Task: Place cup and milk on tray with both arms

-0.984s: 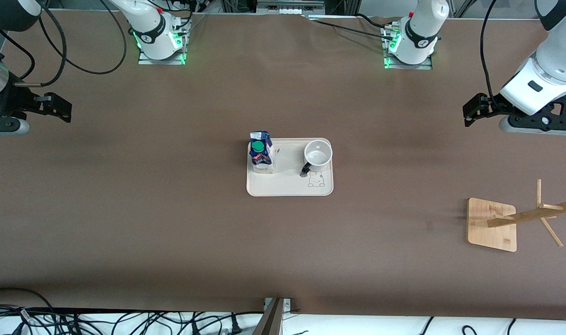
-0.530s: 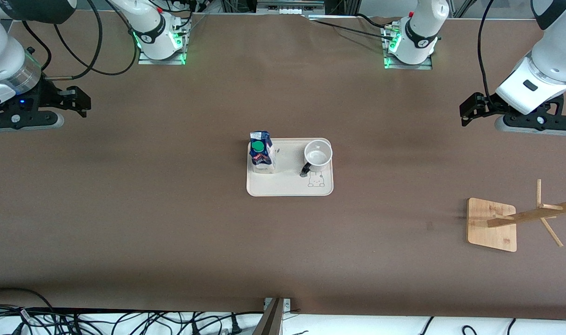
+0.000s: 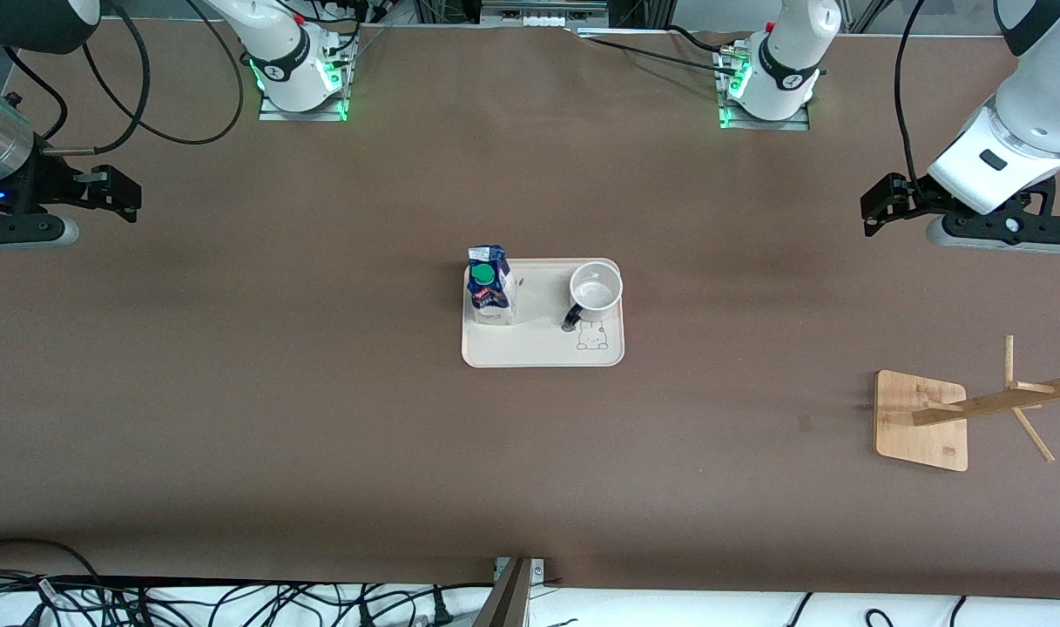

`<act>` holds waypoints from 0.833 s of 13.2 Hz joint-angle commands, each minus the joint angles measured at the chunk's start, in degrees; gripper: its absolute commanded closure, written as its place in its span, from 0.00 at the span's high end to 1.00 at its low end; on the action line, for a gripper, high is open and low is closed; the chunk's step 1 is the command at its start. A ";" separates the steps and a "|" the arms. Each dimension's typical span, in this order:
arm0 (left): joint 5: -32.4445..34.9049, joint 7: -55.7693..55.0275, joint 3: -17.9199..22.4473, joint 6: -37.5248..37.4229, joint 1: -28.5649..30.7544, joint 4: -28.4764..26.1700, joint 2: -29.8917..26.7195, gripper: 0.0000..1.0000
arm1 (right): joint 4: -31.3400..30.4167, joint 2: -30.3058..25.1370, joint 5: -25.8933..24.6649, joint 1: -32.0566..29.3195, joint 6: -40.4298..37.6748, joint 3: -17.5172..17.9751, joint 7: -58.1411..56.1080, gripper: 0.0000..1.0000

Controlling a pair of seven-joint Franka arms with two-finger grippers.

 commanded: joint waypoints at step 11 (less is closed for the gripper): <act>1.41 -1.02 -0.39 -0.74 -0.09 1.12 -0.13 1.00 | 5.63 2.07 4.96 -1.13 -2.05 -2.98 0.25 1.00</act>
